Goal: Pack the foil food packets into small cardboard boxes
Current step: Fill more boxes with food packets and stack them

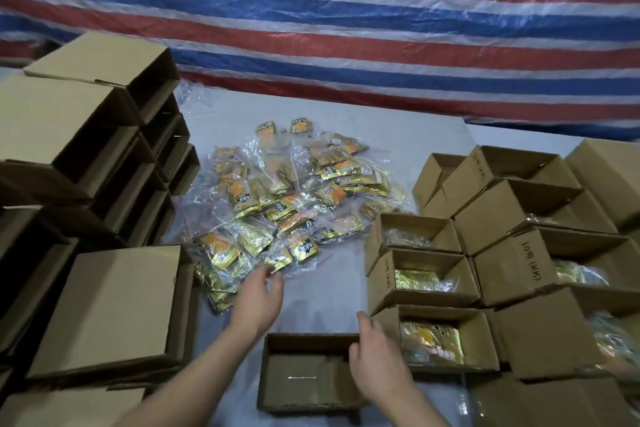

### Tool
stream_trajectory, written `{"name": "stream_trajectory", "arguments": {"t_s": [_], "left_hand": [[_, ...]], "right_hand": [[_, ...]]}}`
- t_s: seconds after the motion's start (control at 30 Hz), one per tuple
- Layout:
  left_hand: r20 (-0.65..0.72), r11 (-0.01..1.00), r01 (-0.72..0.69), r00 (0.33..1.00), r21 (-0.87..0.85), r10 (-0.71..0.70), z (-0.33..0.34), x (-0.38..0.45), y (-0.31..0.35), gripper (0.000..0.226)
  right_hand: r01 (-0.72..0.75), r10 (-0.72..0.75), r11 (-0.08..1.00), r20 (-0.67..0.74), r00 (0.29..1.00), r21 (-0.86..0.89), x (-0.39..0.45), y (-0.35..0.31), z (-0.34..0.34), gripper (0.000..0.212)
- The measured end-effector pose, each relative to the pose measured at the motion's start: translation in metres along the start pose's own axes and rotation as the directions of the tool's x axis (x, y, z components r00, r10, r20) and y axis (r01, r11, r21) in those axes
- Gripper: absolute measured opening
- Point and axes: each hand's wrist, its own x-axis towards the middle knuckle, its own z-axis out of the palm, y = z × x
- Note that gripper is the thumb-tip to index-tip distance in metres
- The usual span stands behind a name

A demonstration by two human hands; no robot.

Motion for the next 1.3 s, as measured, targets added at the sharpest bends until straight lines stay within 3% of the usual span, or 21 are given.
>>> {"name": "stream_trajectory", "arguments": {"t_s": [0.07,0.1,0.2,0.33,0.47,0.7,0.83,0.97,1.1,1.2,1.23,1.3], "left_hand": [[0.062,0.956,0.010,0.998,0.294,-0.029,-0.010,0.041,0.003,0.031],[0.125,0.877,-0.037,0.992,0.479,-0.026,-0.014,0.059,0.001,0.029],[0.330,0.518,-0.283,0.944,0.807,0.002,-0.023,0.102,-0.009,0.039],[0.391,0.242,-0.389,0.919,0.889,0.041,-0.027,0.146,-0.019,0.072],[0.397,0.139,-0.394,0.918,0.909,0.007,-0.022,0.163,-0.024,0.106],[0.453,0.021,-0.455,0.890,0.890,0.050,-0.020,0.174,-0.024,0.094],[0.498,0.107,-0.508,0.860,0.855,0.109,-0.024,0.172,-0.030,0.090],[0.465,0.356,-0.528,0.849,0.771,0.251,-0.035,0.161,-0.010,0.053],[0.352,0.628,-0.511,0.860,0.587,0.369,-0.049,0.128,0.041,0.051],[0.233,0.840,-0.440,0.895,0.318,0.381,-0.061,0.089,0.085,0.044],[0.205,0.896,-0.401,0.909,0.191,0.363,-0.065,0.075,0.097,0.041],[0.178,0.944,-0.327,0.928,-0.043,0.329,-0.072,0.047,0.120,0.038]], "right_hand": [[0.008,-0.008,1.000,-0.006,1.000,0.010,0.000,-0.001,-0.002,0.045],[0.015,-0.014,1.000,-0.010,1.000,0.019,0.000,-0.001,-0.003,0.046],[0.025,-0.024,0.999,-0.027,0.999,0.042,0.003,-0.002,-0.004,0.049],[0.036,-0.032,0.997,-0.065,0.997,0.064,0.011,-0.003,-0.004,0.047],[0.036,-0.027,0.994,-0.087,0.996,0.103,0.018,-0.005,-0.004,0.046],[0.016,-0.005,0.991,-0.086,0.996,0.131,0.025,-0.008,-0.005,0.048],[0.016,-0.004,0.990,-0.087,0.996,0.137,0.020,-0.011,-0.008,0.048],[-0.004,0.027,0.983,-0.121,0.992,0.183,0.019,-0.011,-0.017,0.046],[0.007,0.048,0.933,-0.144,0.988,0.360,0.022,-0.027,-0.036,0.040],[0.010,0.079,0.754,-0.106,0.991,0.656,0.026,-0.048,-0.052,0.026],[0.029,0.059,0.657,-0.089,0.994,0.754,0.027,-0.054,-0.059,0.032],[0.092,-0.036,0.471,-0.085,0.996,0.877,0.027,-0.063,-0.075,0.065]]}}
